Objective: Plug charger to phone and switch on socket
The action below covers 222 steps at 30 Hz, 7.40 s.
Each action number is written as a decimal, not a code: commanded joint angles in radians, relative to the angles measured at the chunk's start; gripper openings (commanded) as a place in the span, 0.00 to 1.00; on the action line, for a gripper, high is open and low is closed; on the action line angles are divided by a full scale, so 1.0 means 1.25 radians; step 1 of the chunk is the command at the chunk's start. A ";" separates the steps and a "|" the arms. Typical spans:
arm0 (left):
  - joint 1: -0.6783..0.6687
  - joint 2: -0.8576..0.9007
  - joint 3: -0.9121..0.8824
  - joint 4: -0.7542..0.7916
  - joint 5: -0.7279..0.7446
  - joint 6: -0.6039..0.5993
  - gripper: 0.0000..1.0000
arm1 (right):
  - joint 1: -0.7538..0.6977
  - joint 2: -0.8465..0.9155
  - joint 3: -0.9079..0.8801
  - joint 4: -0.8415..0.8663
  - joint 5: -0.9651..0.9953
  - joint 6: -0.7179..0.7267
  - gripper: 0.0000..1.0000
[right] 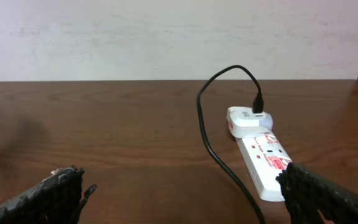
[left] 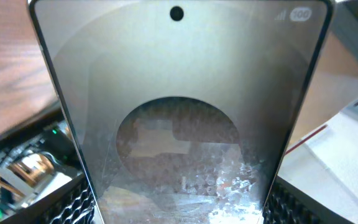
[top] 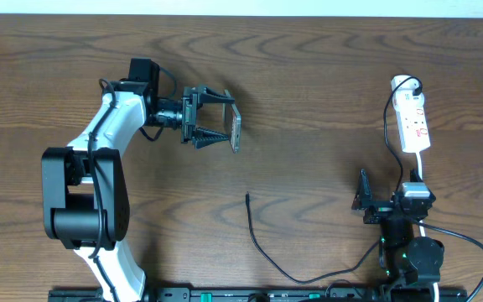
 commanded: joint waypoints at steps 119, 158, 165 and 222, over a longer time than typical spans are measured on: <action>0.038 0.002 0.023 0.325 -0.345 0.043 0.08 | -0.003 -0.004 -0.001 0.176 -0.181 0.154 0.99; 0.005 0.002 0.022 0.408 -0.451 -0.255 0.07 | 0.128 1.541 0.748 0.645 -0.921 0.561 0.93; -0.064 0.002 0.022 0.408 -0.539 -0.299 0.07 | 0.178 1.541 0.748 0.594 -0.850 0.482 0.93; -0.172 0.002 0.021 0.414 -0.622 -0.414 0.07 | 0.266 1.541 0.748 0.468 -0.612 0.459 0.22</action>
